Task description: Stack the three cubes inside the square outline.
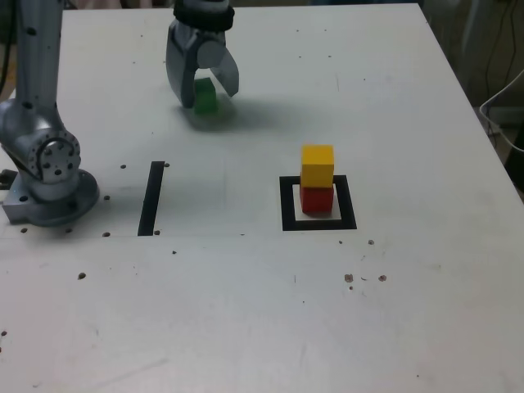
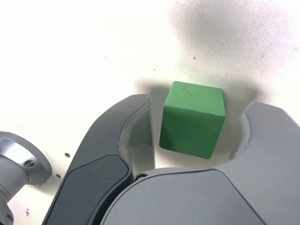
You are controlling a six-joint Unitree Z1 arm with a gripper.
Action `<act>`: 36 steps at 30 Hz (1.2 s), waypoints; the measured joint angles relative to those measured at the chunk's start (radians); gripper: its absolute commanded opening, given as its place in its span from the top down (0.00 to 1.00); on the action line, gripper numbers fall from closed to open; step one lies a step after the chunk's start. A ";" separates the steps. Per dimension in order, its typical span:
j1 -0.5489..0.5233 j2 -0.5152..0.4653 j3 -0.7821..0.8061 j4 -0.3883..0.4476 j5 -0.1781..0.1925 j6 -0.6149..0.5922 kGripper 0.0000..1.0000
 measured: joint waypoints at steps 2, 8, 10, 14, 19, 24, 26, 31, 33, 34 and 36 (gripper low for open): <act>-0.001 0.007 -0.001 0.000 0.000 0.003 0.42; -0.001 0.014 -0.022 -0.005 0.009 0.005 0.52; -0.001 0.014 -0.031 -0.007 0.012 0.009 0.56; -0.001 0.014 -0.046 -0.013 0.022 0.025 0.71; -0.001 0.011 -0.048 -0.036 0.031 0.046 0.81; -0.001 0.004 -0.038 -0.036 0.022 0.047 0.86; -0.002 0.003 -0.037 -0.034 0.018 0.047 0.86; -0.018 -0.005 -0.048 -0.011 0.011 0.047 0.87; -0.031 -0.014 -0.070 0.008 0.011 0.047 0.87; -0.042 -0.021 -0.084 0.019 0.011 0.047 0.87; -0.070 -0.035 -0.109 0.043 0.012 0.047 0.87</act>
